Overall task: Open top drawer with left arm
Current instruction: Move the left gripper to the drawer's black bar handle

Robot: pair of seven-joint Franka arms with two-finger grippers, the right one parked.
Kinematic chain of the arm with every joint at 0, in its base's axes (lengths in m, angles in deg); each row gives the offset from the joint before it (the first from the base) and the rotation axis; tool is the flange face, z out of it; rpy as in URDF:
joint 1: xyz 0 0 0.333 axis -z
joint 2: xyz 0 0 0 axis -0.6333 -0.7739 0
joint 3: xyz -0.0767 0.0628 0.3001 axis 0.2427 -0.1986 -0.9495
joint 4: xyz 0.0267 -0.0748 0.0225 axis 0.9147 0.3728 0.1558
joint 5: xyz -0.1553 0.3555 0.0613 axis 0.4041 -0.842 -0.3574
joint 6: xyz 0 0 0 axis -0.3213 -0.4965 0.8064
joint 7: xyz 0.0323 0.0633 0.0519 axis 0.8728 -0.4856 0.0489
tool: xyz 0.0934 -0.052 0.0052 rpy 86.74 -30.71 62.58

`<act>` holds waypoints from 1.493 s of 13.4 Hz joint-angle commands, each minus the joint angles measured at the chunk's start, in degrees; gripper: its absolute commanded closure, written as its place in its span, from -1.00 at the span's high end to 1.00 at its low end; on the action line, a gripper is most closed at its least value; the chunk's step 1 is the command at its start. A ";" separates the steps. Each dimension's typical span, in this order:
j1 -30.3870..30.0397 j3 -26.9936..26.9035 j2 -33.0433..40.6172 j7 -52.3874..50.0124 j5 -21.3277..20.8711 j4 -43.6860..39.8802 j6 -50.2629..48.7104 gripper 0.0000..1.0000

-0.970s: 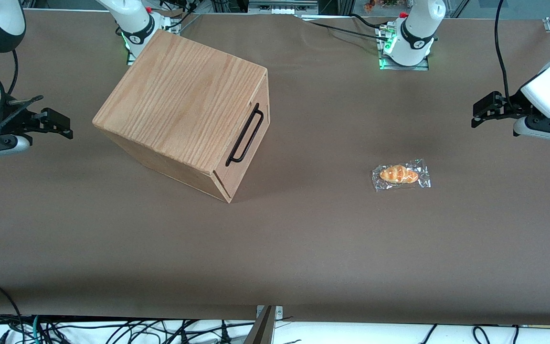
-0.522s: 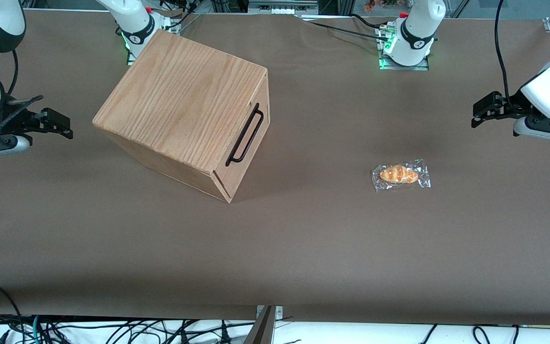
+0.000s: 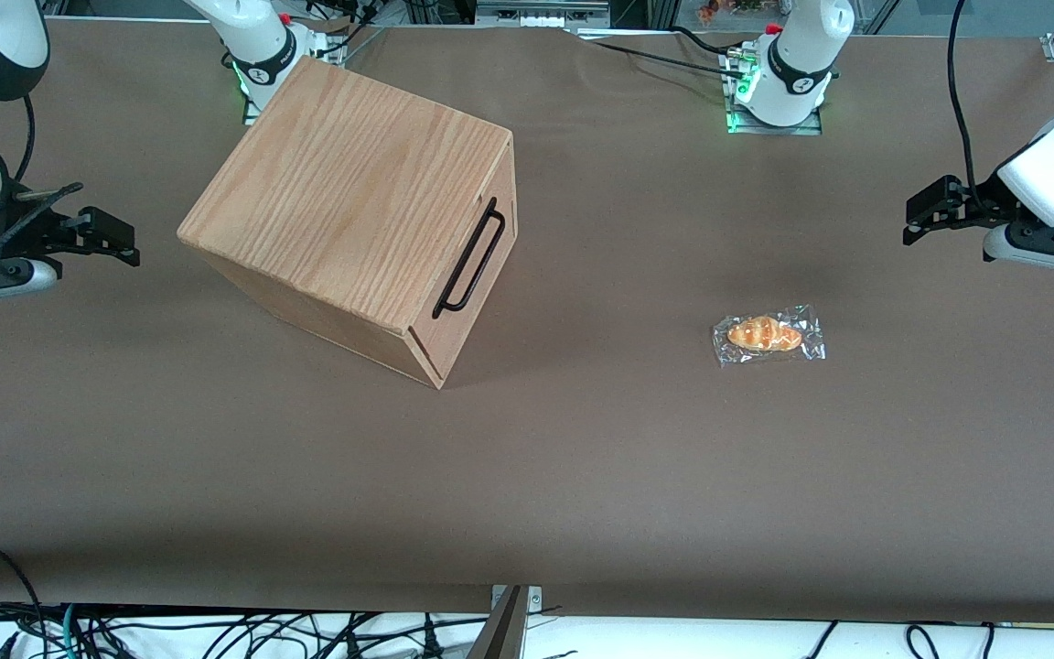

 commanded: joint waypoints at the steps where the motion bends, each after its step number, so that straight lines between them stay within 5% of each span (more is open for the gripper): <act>1: 0.15 -0.11 -0.56 0.52 2.87 0.12 0.16 1.00; 2: 0.41 0.07 -1.43 0.52 3.31 0.03 0.16 1.00; 6: 1.20 1.64 -7.14 -7.73 17.00 -0.15 -0.10 1.00; 10: 7.16 5.25 -14.52 -8.26 18.69 -2.95 0.25 1.00; 14: 17.35 5.52 -21.29 -11.06 29.30 -5.95 9.35 1.00; 20: 28.53 5.52 -25.87 -16.62 34.68 -6.65 23.61 1.00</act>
